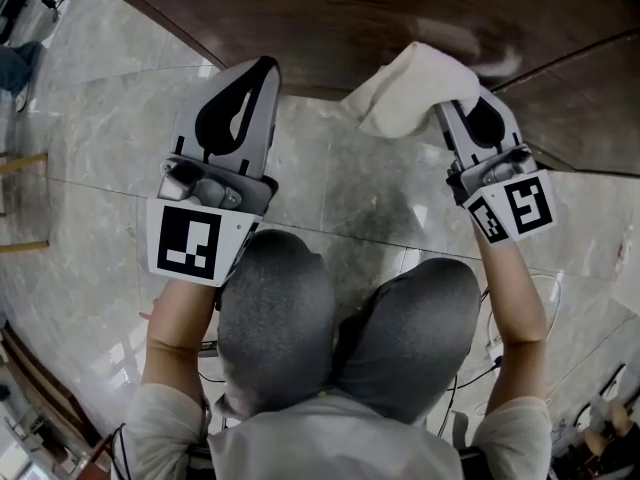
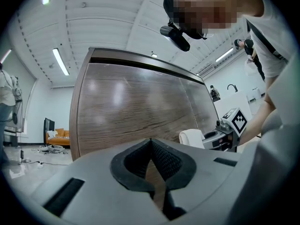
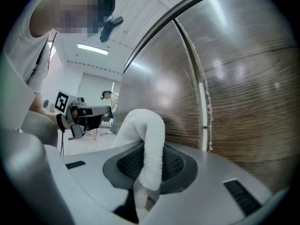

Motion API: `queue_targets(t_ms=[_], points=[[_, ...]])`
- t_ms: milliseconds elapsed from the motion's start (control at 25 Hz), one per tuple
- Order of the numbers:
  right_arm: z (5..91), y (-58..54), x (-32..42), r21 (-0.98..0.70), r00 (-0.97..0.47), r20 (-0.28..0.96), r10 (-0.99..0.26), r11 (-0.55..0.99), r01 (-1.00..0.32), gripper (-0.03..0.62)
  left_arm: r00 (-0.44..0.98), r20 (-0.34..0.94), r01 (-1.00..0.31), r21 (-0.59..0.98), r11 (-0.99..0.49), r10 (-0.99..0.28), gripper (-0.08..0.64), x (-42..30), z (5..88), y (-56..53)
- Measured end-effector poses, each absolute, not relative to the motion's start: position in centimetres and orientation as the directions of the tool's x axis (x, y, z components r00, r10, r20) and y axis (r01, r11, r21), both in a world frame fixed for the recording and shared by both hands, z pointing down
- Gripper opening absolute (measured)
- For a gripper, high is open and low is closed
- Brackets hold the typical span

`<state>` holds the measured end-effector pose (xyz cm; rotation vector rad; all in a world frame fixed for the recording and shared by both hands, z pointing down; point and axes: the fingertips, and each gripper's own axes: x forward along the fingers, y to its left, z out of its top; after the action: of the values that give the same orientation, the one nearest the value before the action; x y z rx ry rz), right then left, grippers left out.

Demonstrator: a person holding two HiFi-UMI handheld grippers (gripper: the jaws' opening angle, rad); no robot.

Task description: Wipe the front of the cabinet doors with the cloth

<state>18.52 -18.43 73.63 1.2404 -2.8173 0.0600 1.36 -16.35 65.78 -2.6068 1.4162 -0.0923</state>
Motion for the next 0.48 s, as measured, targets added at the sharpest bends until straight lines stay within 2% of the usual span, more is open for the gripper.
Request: queue_targets(t_ms=[480], points=[[73.6, -17.4, 24.1, -0.005, -0.641, 0.070, -0.765, 0.642, -0.767, 0.080, 0.570, -0.020, -0.805, -0.211, -0.554, -0.821, 0.018, 5.4, 65.7, -16.5]])
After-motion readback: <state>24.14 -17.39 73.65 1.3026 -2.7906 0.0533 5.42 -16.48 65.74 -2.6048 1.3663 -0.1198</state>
